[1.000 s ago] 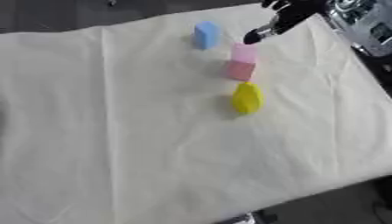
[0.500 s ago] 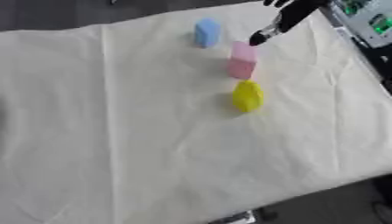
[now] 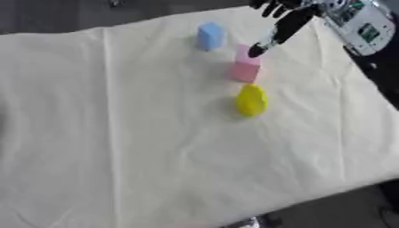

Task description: Pick up the objects with one hand, pass them to the other hand, and then place them into the box on the other side of the table.

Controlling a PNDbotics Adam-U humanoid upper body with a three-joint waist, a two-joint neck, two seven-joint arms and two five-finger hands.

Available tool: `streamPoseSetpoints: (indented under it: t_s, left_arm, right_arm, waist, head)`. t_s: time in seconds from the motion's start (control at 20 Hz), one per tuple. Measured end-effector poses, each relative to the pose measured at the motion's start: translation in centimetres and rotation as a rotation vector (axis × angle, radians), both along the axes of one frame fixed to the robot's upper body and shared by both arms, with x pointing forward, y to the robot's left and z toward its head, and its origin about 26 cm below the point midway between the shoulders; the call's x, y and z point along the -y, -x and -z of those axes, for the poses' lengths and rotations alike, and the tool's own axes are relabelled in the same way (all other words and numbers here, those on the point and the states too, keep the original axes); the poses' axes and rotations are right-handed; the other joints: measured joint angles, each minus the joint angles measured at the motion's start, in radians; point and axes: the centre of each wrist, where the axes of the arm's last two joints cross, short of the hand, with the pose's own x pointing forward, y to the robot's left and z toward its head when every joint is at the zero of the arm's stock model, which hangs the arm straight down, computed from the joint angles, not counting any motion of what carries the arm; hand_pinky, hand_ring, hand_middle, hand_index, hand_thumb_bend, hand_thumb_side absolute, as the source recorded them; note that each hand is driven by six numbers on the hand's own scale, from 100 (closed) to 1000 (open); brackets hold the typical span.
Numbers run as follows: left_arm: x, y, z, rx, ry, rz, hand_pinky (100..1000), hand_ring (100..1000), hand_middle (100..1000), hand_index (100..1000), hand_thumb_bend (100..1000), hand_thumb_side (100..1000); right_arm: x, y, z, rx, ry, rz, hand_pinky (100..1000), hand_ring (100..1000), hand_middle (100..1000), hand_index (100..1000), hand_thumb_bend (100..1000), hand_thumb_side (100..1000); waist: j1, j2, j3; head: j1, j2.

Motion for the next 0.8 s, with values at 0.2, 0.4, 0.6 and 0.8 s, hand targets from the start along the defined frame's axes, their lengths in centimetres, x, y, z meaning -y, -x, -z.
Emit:
streamPoseSetpoints:
  t_s: [0.2, 0.4, 0.6, 0.8]
  left_arm:
    - [0.0, 0.0, 0.0, 0.001, 0.000, 0.001, 733, 814, 698, 792, 249, 751]
    - [0.0, 0.0, -0.1, 0.004, -0.001, 0.003, 733, 815, 698, 792, 248, 752]
    - [0.0, 0.0, -0.1, 0.003, -0.001, 0.003, 734, 815, 698, 793, 247, 753]
    - [0.0, 0.1, 0.0, 0.002, -0.001, 0.003, 734, 815, 698, 792, 246, 755]
  right_arm:
    - [-0.1, -0.4, 0.8, -0.027, 0.023, -0.010, 859, 847, 864, 892, 740, 195]
    - [0.0, -0.7, 1.4, -0.038, 0.044, 0.000, 861, 852, 865, 897, 701, 278]
    - [0.2, -1.0, 2.0, -0.040, 0.070, 0.018, 866, 861, 867, 903, 704, 284]
    - [0.3, -1.3, 2.4, -0.042, 0.109, 0.033, 868, 867, 869, 905, 705, 287]
  waist:
    - [0.000, 0.000, 0.001]
    - [0.000, 0.000, 0.002]
    - [0.000, 0.000, 0.002]
    - [0.000, 0.000, 0.002]
  head:
    - [0.000, 0.000]
    - [0.000, 0.000]
    - [0.000, 0.000]
    - [0.000, 0.000]
